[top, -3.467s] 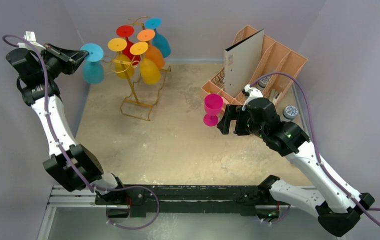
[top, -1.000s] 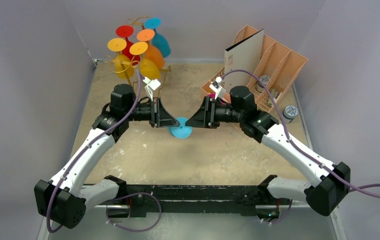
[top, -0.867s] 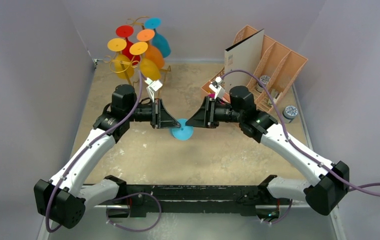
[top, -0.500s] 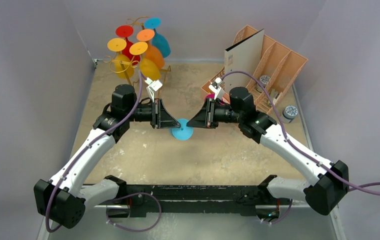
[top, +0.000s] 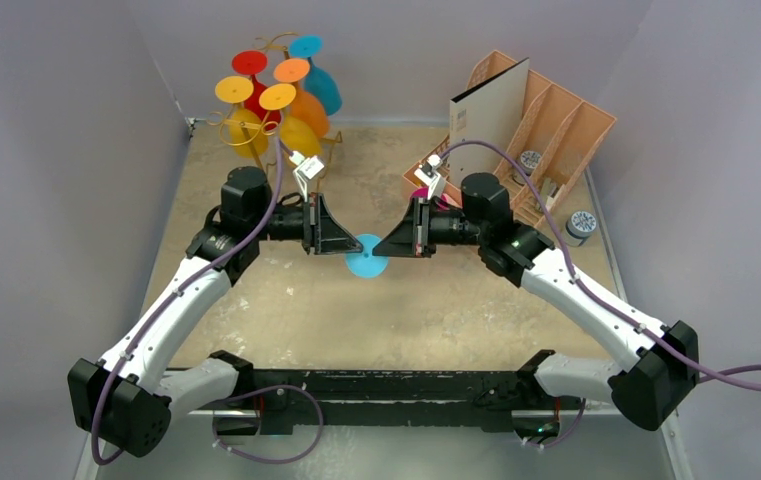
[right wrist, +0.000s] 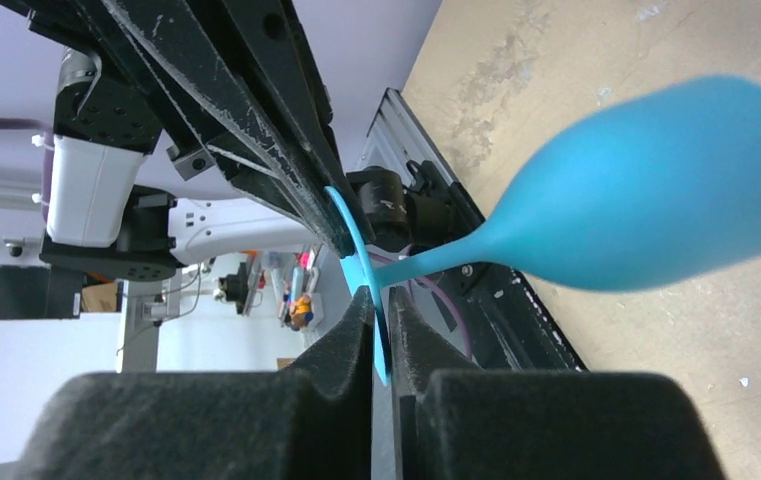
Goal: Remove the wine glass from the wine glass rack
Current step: Place the wine glass at the center of the board.
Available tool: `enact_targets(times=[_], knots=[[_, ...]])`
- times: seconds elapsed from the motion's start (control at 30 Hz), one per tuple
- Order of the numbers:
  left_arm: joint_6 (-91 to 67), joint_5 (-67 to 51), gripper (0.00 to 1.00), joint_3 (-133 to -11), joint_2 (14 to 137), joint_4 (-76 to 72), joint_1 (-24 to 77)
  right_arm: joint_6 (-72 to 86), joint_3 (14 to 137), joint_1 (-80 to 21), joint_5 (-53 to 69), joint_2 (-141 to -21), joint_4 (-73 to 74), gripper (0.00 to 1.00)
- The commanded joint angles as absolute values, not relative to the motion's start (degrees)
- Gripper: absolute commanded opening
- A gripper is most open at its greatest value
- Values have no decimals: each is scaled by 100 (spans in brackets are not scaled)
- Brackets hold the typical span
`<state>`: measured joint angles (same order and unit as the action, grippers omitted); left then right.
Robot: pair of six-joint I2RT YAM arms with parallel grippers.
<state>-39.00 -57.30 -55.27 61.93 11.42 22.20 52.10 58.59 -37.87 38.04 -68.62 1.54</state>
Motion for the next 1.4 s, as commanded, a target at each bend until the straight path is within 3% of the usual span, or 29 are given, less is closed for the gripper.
enact_targets(times=[0.0, 0.03, 0.23, 0.33, 0.5, 0.63, 1.2, 1.37], knots=[[-3946, -5915, 0, -5722, 6160, 763, 2243, 5042, 5921, -3780, 3945, -6794, -69, 0], [-3939, -5912, 0, -5721, 6159, 761, 2246, 5025, 5924, -3779, 3958, -6790, -70, 0], [-3623, -5794, 38, -5841, 6174, 1231, 2242, 4942, 5912, -3771, 3871, -6688, -58, 0], [-3457, -5735, 52, -5890, 6159, 1530, 2242, 4872, 5853, -3755, 3627, -6567, -30, 0], [-3490, -5852, 64, -5779, 6113, 1533, 2242, 4777, 5715, -3740, 3192, -6311, -18, 0], [-3661, -6078, 61, -5631, 6143, 1335, 2250, 4754, 5573, -3735, 2936, -6119, -127, 0], [-4368, -5916, 27, -5303, 6284, 213, 2636, 4952, 5284, -3735, 2757, -5961, -712, 0], [-4443, -5915, 21, -5291, 6282, 94, 2654, 4999, 5206, -3735, 2759, -5920, -839, 0]])
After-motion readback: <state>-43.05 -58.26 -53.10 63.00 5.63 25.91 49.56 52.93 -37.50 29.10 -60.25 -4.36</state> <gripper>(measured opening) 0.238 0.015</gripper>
